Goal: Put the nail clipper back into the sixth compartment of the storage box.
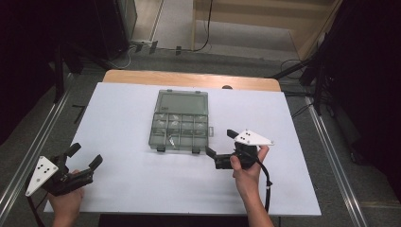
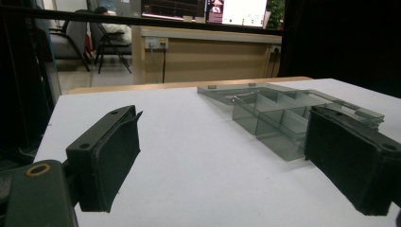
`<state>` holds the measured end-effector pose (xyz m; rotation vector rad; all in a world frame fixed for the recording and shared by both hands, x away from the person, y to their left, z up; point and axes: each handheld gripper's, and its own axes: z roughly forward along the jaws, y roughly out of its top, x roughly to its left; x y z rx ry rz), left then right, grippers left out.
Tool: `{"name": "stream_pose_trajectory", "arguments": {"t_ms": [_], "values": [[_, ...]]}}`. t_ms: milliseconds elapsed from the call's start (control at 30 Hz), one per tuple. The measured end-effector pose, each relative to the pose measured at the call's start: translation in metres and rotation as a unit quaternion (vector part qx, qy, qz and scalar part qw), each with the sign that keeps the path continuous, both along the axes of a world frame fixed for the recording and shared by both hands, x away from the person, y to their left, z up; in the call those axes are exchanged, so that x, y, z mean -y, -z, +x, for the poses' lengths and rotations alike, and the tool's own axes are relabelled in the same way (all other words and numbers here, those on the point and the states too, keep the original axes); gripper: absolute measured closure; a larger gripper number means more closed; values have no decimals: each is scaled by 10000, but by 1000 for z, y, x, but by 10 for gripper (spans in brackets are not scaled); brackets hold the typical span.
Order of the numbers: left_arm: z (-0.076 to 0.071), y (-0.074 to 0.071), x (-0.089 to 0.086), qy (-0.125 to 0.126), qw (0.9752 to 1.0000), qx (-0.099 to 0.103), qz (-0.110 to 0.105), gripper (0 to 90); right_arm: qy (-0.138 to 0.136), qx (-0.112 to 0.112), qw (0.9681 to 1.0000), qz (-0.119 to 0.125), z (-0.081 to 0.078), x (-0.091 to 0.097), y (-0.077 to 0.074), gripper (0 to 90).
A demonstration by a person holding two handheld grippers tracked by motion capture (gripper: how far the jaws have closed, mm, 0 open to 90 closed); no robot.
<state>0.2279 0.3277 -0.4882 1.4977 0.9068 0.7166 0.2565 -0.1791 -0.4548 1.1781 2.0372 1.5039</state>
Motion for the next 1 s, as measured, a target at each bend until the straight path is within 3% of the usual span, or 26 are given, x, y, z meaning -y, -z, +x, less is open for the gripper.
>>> {"name": "stream_pose_trajectory", "arguments": {"t_ms": [1000], "values": [[-1,0,0,-6,10000,0,9,107,528,74,9985,98,-39,74,24,0]]}}
